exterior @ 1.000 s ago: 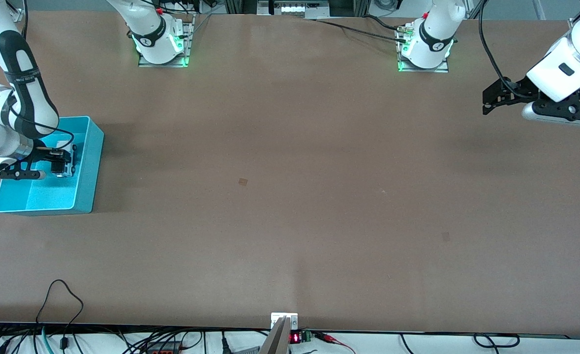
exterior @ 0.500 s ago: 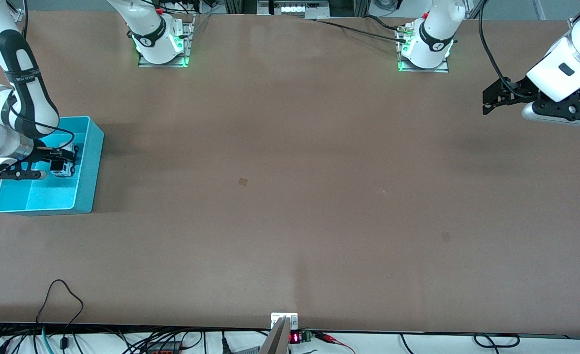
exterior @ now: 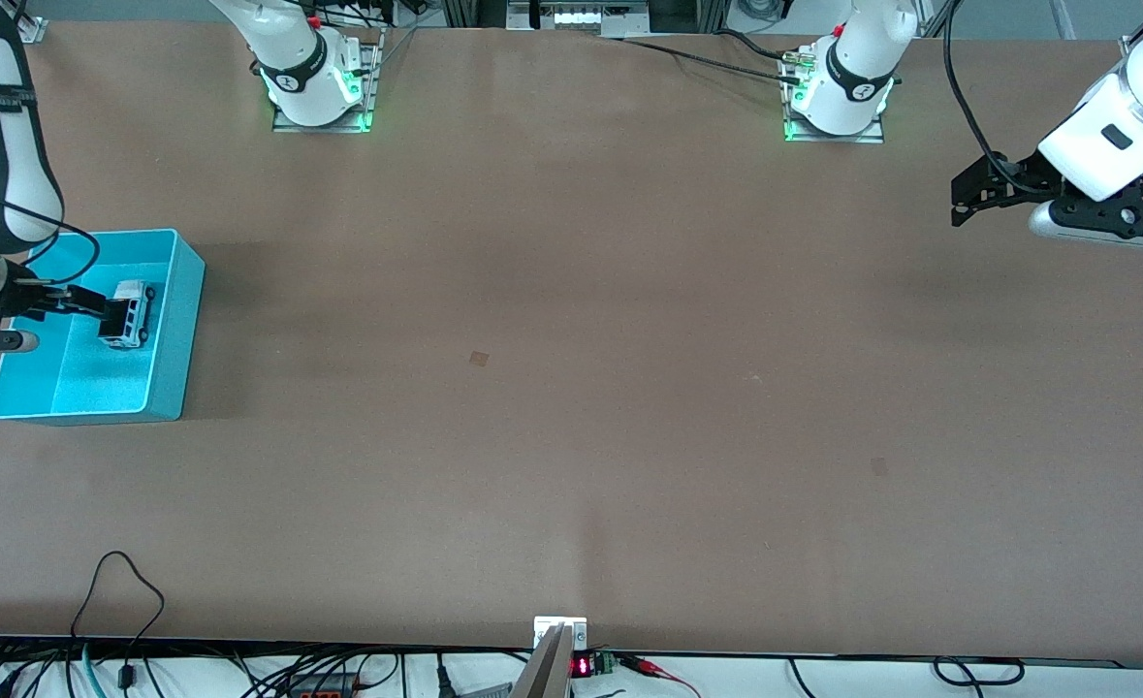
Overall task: Wind and store white jeep toy
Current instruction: 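Open the right gripper to release the jeep inside the bin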
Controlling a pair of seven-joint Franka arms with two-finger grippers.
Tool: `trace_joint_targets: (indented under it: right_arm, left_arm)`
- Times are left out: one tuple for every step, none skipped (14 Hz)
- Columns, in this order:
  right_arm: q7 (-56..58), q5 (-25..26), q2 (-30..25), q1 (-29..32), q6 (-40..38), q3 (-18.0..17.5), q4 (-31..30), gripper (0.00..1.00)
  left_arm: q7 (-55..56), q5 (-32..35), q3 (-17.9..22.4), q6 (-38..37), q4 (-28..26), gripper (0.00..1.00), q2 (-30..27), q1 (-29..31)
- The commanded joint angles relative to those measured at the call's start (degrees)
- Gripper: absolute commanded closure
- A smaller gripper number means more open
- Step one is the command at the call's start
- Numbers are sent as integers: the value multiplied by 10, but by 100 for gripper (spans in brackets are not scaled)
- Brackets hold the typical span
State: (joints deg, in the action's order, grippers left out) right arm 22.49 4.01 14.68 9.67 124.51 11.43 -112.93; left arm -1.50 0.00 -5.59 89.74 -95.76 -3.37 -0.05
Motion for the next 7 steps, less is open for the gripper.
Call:
trace_joint_targets:
  right_arm:
    - [1,3,-32,-39,-49,0,17,0]
    - [1,2,-47,-53,-58,0,17,0]
    - [-2,1,-61,-67,-61,-1,17,0]
    - [-4,-1,-70,-79,-66,0,17,0]
    - [-4,-3,-79,-86,-72,0,17,0]
    - [-4,-3,-86,-92,-74,-1,17,0]
    - [-5,-5,-94,-107,-74,-1,17,0]
  left_arm:
    - [1,-9,-3,-13,15,0,6,7]
    - [1,-9,-2,-13,15,0,6,7]
    - [2,-9,-3,-13,15,0,6,6]
    - [2,-9,-4,-13,15,0,6,6]
    - [2,-9,-4,-13,15,0,6,6]
    - [3,-9,-4,-13,15,0,6,6]
    - [1,-9,-3,-12,15,0,6,6]
